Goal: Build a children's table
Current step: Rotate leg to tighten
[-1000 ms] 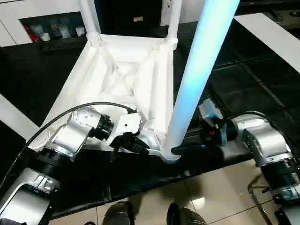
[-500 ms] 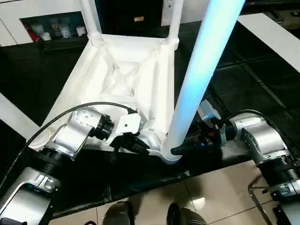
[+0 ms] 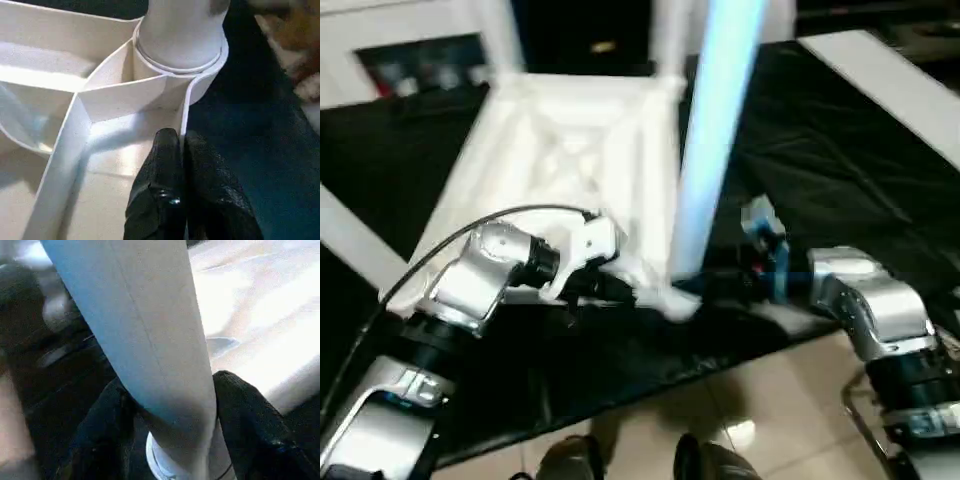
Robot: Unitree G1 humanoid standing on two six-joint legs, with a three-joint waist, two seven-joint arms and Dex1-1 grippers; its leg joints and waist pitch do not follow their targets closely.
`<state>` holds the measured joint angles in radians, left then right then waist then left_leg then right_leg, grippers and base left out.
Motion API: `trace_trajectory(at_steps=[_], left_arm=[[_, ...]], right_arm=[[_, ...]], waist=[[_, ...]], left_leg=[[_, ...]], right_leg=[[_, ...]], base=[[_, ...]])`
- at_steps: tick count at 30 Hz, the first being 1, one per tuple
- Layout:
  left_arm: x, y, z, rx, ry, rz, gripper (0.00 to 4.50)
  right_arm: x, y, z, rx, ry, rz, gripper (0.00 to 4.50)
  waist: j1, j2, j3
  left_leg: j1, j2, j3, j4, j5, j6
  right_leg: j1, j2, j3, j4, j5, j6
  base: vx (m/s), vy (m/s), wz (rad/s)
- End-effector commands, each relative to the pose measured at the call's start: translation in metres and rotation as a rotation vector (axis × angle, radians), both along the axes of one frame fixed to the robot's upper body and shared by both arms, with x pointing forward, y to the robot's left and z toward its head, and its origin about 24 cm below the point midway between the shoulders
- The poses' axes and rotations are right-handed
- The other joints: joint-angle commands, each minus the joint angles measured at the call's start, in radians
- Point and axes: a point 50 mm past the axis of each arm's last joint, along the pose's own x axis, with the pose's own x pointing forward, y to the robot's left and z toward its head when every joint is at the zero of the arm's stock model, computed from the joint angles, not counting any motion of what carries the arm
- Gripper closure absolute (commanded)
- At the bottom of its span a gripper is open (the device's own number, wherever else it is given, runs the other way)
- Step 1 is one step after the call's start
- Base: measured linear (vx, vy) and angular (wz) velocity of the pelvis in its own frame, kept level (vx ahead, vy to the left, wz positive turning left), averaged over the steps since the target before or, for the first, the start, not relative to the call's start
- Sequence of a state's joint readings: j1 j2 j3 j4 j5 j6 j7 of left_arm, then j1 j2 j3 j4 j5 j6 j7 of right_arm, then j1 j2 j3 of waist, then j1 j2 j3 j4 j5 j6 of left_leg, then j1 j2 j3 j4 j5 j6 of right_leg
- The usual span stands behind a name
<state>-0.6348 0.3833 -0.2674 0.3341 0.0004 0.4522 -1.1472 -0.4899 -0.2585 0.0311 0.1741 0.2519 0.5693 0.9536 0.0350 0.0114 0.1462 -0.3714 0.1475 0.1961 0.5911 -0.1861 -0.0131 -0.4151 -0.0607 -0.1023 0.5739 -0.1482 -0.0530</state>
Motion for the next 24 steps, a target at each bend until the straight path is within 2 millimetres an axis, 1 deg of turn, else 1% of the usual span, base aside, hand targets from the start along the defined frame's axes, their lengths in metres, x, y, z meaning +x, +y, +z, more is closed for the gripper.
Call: trace_trajectory(at_steps=[1,2,3,4,5,6,7,8,9,10,11,12,14,15,17,20,21,22,23,24], left_arm=[[0.007,-0.046,0.018,-0.134,-0.052,0.036,4.5],[0.012,-0.049,0.02,-0.146,-0.06,0.101,4.5],[0.016,-0.052,0.022,-0.158,-0.067,0.163,4.5],[0.018,-0.054,0.024,-0.164,-0.07,0.198,4.5],[0.02,-0.057,0.025,-0.172,-0.077,0.235,4.5],[0.022,-0.059,0.026,-0.179,-0.082,0.262,4.5],[0.022,-0.059,0.026,-0.179,-0.082,0.262,4.5],[0.022,-0.061,0.028,-0.183,-0.09,0.286,4.5],[0.022,-0.062,0.028,-0.183,-0.092,0.29,4.5],[0.022,-0.065,0.029,-0.188,-0.1,0.3,4.5],[0.022,-0.065,0.029,-0.188,-0.1,0.3,4.5],[0.022,-0.067,0.03,-0.189,-0.102,0.302,4.5],[0.019,-0.067,0.027,-0.157,-0.115,0.274,4.5],[0.018,-0.065,0.026,-0.146,-0.116,0.261,4.5],[0.016,-0.061,0.024,-0.128,-0.119,0.236,4.5],[0.012,-0.055,0.021,-0.1,-0.13,0.184,4.5],[0.01,-0.051,0.019,-0.09,-0.135,0.154,4.5],[0.009,-0.049,0.018,-0.085,-0.138,0.137,4.5],[0.009,-0.049,0.018,-0.085,-0.138,0.137,4.5],[0.004,-0.039,0.014,-0.061,-0.153,0.064,4.5]], right_arm=[[0.001,0.049,0.0,0.022,0.076,-0.041,2.44],[0.003,0.054,0.0,0.01,0.077,-0.1,2.44],[0.005,0.06,0.001,0.003,0.079,-0.161,2.44],[0.006,0.064,0.002,-0.001,0.077,-0.194,2.44],[0.006,0.07,0.004,0.01,0.084,-0.231,2.44],[0.007,0.074,0.005,0.016,0.092,-0.266,2.44],[0.007,0.074,0.005,0.016,0.092,-0.266,2.44],[0.008,0.076,0.006,0.026,0.094,-0.313,2.44],[0.008,0.076,0.007,0.027,0.093,-0.322,2.44],[0.009,0.078,0.007,0.041,0.094,-0.36,2.44],[0.009,0.078,0.007,0.041,0.094,-0.36,2.1],[0.008,0.078,0.008,0.055,0.093,-0.388,2.1],[0.005,0.073,0.005,0.035,0.076,-0.418,1.75],[0.004,0.069,0.003,0.018,0.063,-0.415,1.75],[0.003,0.061,0.002,0.006,0.033,-0.418,1.57],[0.003,0.048,0.002,-0.014,-0.015,-0.412,1.27],[0.003,0.041,0.002,-0.027,-0.03,-0.407,1.21],[0.002,0.038,0.002,-0.035,-0.037,-0.405,1.11],[0.002,0.038,0.002,-0.035,-0.037,-0.405,1.01],[0.001,0.023,0.003,-0.043,-0.071,-0.356,0.91]], waist=[[0.005,-0.006,-0.07],[-0.005,-0.008,-0.072],[-0.007,-0.008,-0.073],[-0.016,-0.007,-0.074],[-0.018,-0.008,-0.076],[-0.02,-0.004,-0.078],[-0.021,-0.005,-0.08],[-0.018,-0.004,-0.082],[-0.016,-0.002,-0.083],[-0.012,0.0,-0.088],[-0.01,0.0,-0.088],[-0.005,0.001,-0.089],[0.001,0.002,-0.089],[0.004,0.004,-0.089],[0.007,0.005,-0.086],[0.008,0.006,-0.083],[0.01,0.013,-0.081],[0.009,0.009,-0.081],[0.008,0.009,-0.08],[0.01,0.011,-0.079]], left_leg=[[0.006,0.081,-0.064,-0.076,-0.222,0.01],[0.001,0.073,-0.066,-0.073,-0.214,0.01],[0.0,0.071,-0.065,-0.072,-0.198,0.014],[-0.003,0.067,-0.062,-0.07,-0.173,0.032],[-0.001,0.066,-0.059,-0.068,-0.162,0.042],[0.003,0.068,-0.055,-0.067,-0.139,0.059],[0.004,0.067,-0.052,-0.066,-0.129,0.066],[0.007,0.068,-0.05,-0.066,-0.113,0.084],[0.005,0.07,-0.049,-0.065,-0.091,0.097],[0.006,0.073,-0.048,-0.065,-0.056,0.11],[0.004,0.075,-0.048,-0.065,-0.041,0.117],[0.006,0.076,-0.046,-0.064,-0.027,0.132],[0.006,0.079,-0.048,-0.065,-0.011,0.147],[0.007,0.081,-0.048,-0.065,-0.005,0.155],[0.009,0.084,-0.048,-0.066,-0.018,0.155],[0.008,0.084,-0.048,-0.068,-0.051,0.137],[0.009,0.083,-0.05,-0.069,-0.067,0.127],[0.008,0.083,-0.05,-0.07,-0.073,0.124],[0.009,0.083,-0.049,-0.071,-0.088,0.116],[0.01,0.083,-0.049,-0.071,-0.098,0.108]], right_leg=[[0.06,-0.118,0.062,-0.094,-0.564,-0.093],[0.065,-0.119,0.056,-0.097,-0.577,-0.079],[0.067,-0.118,0.058,-0.098,-0.571,-0.072],[0.065,-0.116,0.058,-0.1,-0.527,-0.076],[0.065,-0.114,0.06,-0.099,-0.504,-0.079],[0.058,-0.112,0.064,-0.097,-0.454,-0.097],[0.058,-0.109,0.064,-0.094,-0.426,-0.106],[0.058,-0.107,0.065,-0.09,-0.38,-0.123],[0.059,-0.106,0.067,-0.082,-0.326,-0.143],[0.061,-0.105,0.067,-0.074,-0.253,-0.162],[0.062,-0.104,0.067,-0.069,-0.219,-0.171],[0.062,-0.105,0.068,-0.065,-0.174,-0.185],[0.065,-0.107,0.067,-0.059,-0.137,-0.196],[0.063,-0.106,0.067,-0.057,-0.121,-0.202],[0.063,-0.108,0.068,-0.059,-0.129,-0.204],[0.066,-0.11,0.069,-0.062,-0.168,-0.195],[0.066,-0.111,0.069,-0.065,-0.189,-0.19],[0.068,-0.11,0.068,-0.067,-0.195,-0.186],[0.067,-0.111,0.069,-0.069,-0.212,-0.182],[0.067,-0.11,0.069,-0.072,-0.23,-0.176]], base=[[0.0,0.0,0.0],[0.0,0.0,0.0],[0.0,0.0,0.0],[0.0,0.0,0.0],[0.0,0.0,0.0],[0.0,0.0,0.0],[0.0,0.0,0.0],[0.05,-0.025,0.05],[0.05,-0.025,0.05],[0.0,0.0,0.0],[0.0,0.0,0.0],[0.0,0.0,0.0],[0.0,0.0,0.0],[0.0,0.0,0.0],[0.0,0.0,0.0],[0.0,0.0,0.0],[0.0,0.0,0.0],[0.0,0.0,0.0],[0.0,0.0,0.0],[0.0,0.0,0.0]])
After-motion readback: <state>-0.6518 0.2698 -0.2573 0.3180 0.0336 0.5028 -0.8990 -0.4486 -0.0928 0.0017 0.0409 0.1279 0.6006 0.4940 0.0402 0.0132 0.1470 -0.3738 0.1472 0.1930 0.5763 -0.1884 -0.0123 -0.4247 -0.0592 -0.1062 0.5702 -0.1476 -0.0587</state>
